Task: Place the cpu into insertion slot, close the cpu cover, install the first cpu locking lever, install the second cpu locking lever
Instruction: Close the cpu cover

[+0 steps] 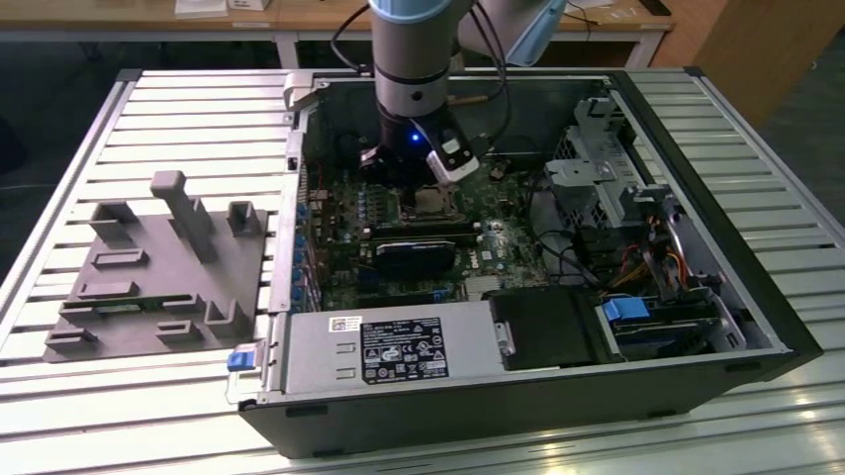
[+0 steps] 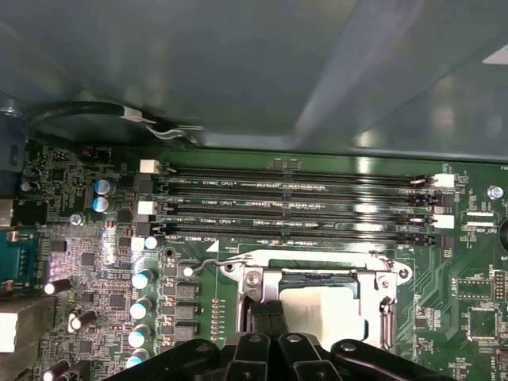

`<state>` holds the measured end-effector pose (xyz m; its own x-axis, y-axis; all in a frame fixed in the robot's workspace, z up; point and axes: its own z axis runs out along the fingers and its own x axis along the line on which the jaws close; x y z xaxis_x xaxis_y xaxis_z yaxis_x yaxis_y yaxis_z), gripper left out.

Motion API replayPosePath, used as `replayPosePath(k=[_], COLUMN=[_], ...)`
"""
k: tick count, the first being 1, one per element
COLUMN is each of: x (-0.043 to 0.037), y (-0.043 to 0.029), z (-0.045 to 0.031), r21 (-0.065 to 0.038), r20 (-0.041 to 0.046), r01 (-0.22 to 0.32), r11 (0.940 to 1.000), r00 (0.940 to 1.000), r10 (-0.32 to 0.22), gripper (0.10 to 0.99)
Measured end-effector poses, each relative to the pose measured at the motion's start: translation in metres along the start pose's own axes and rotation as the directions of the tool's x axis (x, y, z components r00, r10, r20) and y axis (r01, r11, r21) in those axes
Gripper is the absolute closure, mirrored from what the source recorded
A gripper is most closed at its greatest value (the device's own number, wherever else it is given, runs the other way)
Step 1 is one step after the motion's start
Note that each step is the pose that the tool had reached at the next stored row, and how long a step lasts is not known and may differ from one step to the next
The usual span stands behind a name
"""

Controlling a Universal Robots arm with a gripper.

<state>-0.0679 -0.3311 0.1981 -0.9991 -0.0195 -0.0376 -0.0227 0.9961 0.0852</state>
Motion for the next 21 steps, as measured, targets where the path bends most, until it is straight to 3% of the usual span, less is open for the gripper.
replayPosePath(k=[11,17,21], x=[-0.0028,-0.0035,-0.0125], y=[0.0005,0.0011,0.001], z=[-0.0056,-0.0137,-0.014], r21=[0.0,0.0,0.0], r20=[-0.0003,-0.0004,-0.0048], r01=[0.0,0.0,0.0], r11=[1.0,1.0,1.0], r00=[1.0,1.0,1.0], r10=[0.0,0.0,0.0], gripper=[0.984,0.984,0.984])
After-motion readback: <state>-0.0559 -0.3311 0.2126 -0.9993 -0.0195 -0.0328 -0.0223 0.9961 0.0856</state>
